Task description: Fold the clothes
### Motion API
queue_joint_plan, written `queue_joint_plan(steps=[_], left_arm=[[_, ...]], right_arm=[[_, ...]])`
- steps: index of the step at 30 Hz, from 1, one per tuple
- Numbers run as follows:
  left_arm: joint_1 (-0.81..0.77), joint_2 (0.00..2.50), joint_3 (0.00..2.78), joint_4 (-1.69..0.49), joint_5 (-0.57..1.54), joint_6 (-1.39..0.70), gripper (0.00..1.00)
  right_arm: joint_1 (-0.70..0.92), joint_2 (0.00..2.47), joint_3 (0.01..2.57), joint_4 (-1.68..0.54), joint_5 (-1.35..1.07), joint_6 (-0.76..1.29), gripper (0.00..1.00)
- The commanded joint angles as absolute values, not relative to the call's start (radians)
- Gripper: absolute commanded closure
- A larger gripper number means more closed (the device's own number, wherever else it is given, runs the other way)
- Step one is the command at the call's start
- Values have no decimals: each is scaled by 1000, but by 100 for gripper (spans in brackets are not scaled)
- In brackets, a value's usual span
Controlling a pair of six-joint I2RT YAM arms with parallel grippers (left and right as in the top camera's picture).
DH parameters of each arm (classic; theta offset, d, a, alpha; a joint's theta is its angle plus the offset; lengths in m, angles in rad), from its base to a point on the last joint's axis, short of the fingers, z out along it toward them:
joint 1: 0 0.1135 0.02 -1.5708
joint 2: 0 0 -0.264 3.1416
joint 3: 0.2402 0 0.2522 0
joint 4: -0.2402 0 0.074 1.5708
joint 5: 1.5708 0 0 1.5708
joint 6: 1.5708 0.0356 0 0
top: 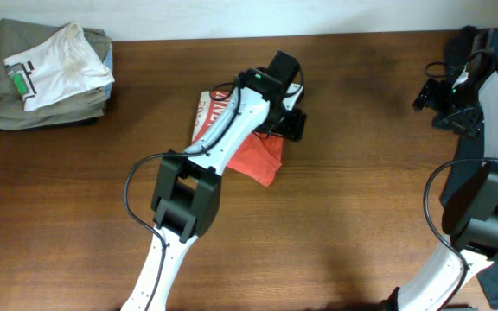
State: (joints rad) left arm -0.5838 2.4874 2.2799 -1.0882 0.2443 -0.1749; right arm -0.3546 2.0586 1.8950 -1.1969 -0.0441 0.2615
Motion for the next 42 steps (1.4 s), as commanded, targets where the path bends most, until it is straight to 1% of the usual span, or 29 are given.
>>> queue_joint_plan(steps=[1, 6, 10, 12, 13, 16, 17, 18, 20, 24, 25, 27, 29, 32, 34, 37, 42], left_arm=[[-632, 2511, 2286, -1092, 246, -159, 29], [-638, 2536, 2288, -1092, 245, -159, 29], [-631, 2494, 2359, -1107, 246, -159, 28], [-631, 2461, 2424, -1133, 246, -159, 19], [-631, 2443, 2460, -1151, 247, -159, 15], [-624, 2398, 2577, -1230, 245, -130, 13], [-616, 2393, 2601, -1247, 241, -119, 6], [-595, 2387, 2634, -1277, 210, -117, 1], [-548, 2387, 2652, -1315, 166, -117, 1], [-395, 2397, 2651, -1382, 178, -17, 1], [-354, 2404, 2651, -1390, 199, 5, 1], [-271, 2423, 2651, -1401, 325, 72, 1], [-173, 2458, 2651, -1404, 536, 111, 1], [-75, 2524, 2651, -1406, 766, 172, 1], [-37, 2569, 2651, -1407, 817, 175, 1], [-10, 2637, 2651, -1407, 817, 197, 1], [-22, 2717, 2651, -1407, 816, 197, 1]], right_arm=[[-354, 2050, 1901, -1197, -29, 266, 1], [-354, 2050, 1901, -1197, -29, 266, 1], [-354, 2050, 1901, -1197, -29, 266, 1], [-354, 2050, 1901, -1197, -29, 266, 1], [-354, 2050, 1901, -1197, -29, 266, 1], [-354, 2050, 1901, -1197, -29, 266, 1], [-354, 2050, 1901, -1197, -29, 267, 1], [-354, 2050, 1901, -1197, -29, 267, 1], [-354, 2050, 1901, -1197, -29, 266, 1], [-354, 2050, 1901, -1197, -29, 267, 1], [-354, 2050, 1901, -1197, -29, 266, 1], [-354, 2050, 1901, -1197, -29, 267, 1], [-354, 2050, 1901, -1197, -29, 267, 1], [-354, 2050, 1901, -1197, -29, 266, 1], [-354, 2050, 1901, -1197, -29, 267, 1], [-354, 2050, 1901, -1197, -29, 266, 1], [-354, 2050, 1901, -1197, -29, 266, 1]])
